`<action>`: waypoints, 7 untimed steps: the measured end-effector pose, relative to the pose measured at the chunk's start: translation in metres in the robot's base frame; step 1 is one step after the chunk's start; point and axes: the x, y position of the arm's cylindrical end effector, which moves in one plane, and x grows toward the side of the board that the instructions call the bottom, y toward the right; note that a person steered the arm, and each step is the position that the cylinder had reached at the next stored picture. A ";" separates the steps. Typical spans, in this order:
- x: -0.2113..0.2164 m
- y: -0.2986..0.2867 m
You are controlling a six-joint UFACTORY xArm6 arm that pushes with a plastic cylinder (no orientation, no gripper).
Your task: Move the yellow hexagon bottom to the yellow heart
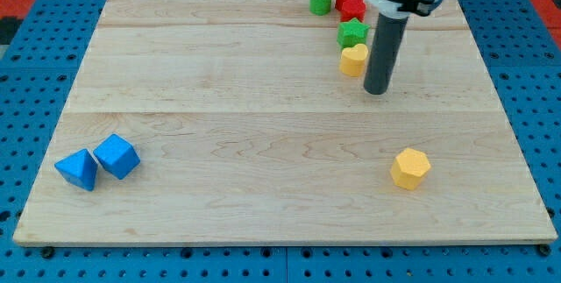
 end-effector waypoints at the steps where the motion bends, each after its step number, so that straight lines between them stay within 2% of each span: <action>1: 0.000 0.009; 2: 0.010 0.042; 3: 0.049 0.066; 4: 0.107 0.066; 5: 0.132 0.038; 6: 0.133 -0.021; 7: 0.175 -0.025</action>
